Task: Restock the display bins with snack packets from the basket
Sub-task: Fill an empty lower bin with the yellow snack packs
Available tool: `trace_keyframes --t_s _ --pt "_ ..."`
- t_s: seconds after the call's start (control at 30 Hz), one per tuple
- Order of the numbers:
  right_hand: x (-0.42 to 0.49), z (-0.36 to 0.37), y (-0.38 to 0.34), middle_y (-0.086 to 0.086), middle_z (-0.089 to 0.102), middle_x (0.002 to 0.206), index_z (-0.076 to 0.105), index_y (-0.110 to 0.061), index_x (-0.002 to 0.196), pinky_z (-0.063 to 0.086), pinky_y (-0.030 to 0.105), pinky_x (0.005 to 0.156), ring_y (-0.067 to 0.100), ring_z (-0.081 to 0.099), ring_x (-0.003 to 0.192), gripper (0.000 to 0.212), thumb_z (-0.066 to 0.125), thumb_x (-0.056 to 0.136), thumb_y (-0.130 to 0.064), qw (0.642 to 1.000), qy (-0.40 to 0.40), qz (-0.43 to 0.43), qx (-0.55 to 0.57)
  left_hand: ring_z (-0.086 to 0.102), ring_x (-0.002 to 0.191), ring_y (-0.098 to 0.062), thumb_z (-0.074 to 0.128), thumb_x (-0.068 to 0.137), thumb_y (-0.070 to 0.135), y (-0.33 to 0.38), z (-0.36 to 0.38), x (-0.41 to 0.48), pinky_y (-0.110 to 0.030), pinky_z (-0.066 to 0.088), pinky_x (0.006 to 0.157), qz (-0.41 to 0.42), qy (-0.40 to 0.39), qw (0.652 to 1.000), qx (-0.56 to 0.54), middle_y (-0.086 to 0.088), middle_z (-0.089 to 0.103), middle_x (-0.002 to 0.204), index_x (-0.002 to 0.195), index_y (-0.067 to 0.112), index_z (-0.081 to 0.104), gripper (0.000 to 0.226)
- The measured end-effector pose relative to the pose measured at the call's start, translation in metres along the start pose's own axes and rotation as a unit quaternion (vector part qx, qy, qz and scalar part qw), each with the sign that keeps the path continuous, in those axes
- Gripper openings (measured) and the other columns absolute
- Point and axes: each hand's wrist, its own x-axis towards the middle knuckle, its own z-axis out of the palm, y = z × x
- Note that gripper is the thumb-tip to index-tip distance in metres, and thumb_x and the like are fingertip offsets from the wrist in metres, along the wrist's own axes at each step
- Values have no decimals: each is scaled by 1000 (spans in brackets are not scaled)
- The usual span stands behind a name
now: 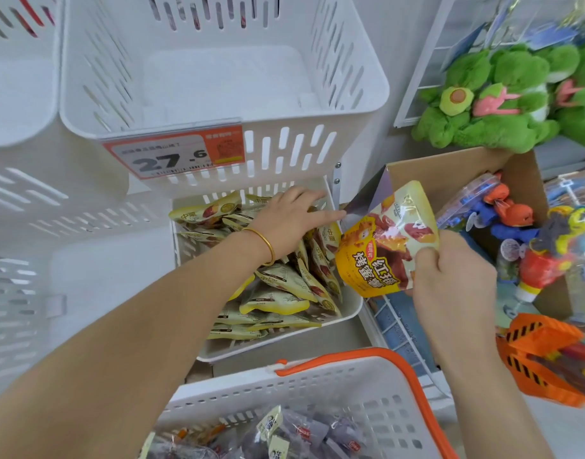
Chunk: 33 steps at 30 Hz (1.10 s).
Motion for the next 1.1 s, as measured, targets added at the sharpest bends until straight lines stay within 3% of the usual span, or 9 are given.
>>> trace_keyframes --t_s 0.13,0.23,0.4,0.47,0.63,0.8,0.9,1.1 --pt "4 -3 -1 6 40 60 40 -7 80 27 35 49 32 44 61 13 39 93 -8 999 39 -10 -30 22 136 -26 51 92 25 2 -1 0 -42 24 108 -21 12 999 -23 -4 31 149 128 28 54 36" --pt "5 -3 -2 -1 35 57 46 -7 89 20 31 46 29 42 60 10 39 95 -9 997 61 -24 -42 20 137 -24 51 89 47 3 0 3 -39 21 107 -55 -6 998 -8 -1 31 148 115 24 62 35" --pt "9 16 -15 22 61 86 50 -4 121 29 33 60 42 56 80 28 37 97 -10 996 28 -61 -55 22 136 -28 52 88 47 -5 0 3 -38 20 107 -120 14 992 -34 -1 30 150 111 27 64 33" --pt "13 25 -15 22 64 92 49 -5 126 27 32 61 42 58 84 30 38 98 -10 996 18 -76 -48 26 135 -30 52 89 46 -9 0 -1 -39 22 106 -147 27 988 -40 -3 34 148 112 26 64 32" --pt "19 43 -11 20 64 88 48 -6 124 32 32 61 41 60 82 29 37 98 -6 993 -17 -91 -68 31 131 -32 51 91 42 -14 1 -3 -41 28 104 -213 32 974 -69 -8 41 142 114 24 64 32" --pt "12 43 -3 22 62 86 49 -3 114 27 32 58 40 58 81 22 35 98 -8 993 -33 -82 -81 19 136 -28 52 92 40 -10 -3 -3 -40 22 106 -193 -6 977 -86 -3 32 148 112 24 64 29" --pt "8 39 -4 20 60 81 50 -3 114 28 33 58 40 56 76 22 37 97 -8 994 -25 -83 -68 21 133 -30 53 91 41 -9 0 -6 -41 23 105 -255 32 959 -116 -5 36 143 104 24 67 26" --pt "12 56 -9 6 45 66 55 -5 117 31 31 54 28 48 59 25 41 95 -1 994 3 -95 -61 24 133 -33 40 95 47 -9 1 2 -44 22 106 -286 -63 955 -51 -8 31 146 111 28 64 35"
